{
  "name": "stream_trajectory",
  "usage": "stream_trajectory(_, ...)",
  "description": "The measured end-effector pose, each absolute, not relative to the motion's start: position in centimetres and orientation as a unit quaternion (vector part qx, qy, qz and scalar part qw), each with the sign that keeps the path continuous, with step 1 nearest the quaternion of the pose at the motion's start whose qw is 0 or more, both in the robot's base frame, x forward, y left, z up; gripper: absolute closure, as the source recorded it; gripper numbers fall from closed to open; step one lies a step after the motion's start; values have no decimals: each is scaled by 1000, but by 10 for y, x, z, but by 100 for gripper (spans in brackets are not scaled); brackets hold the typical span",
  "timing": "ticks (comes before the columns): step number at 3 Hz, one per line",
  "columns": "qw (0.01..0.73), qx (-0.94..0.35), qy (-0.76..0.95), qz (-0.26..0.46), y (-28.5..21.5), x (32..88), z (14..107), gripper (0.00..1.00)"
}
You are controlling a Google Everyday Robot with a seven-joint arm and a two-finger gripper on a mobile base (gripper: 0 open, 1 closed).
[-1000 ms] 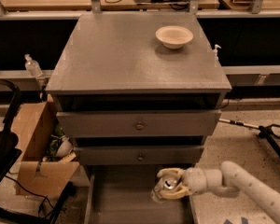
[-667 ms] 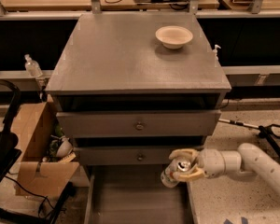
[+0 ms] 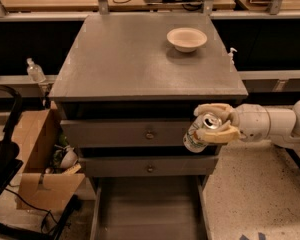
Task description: Pick 7up can from bottom drawer and place on counter
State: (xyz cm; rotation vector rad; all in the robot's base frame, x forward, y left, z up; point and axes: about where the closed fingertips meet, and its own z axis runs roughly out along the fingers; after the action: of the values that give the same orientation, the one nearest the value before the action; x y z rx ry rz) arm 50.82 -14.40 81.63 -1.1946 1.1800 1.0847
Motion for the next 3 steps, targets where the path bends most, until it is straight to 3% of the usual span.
stream_trajectory(1,555,-502,508,425,-132,525,879,100)
stream_trajectory(3,578,-489,517,398,-105,558,911,100)
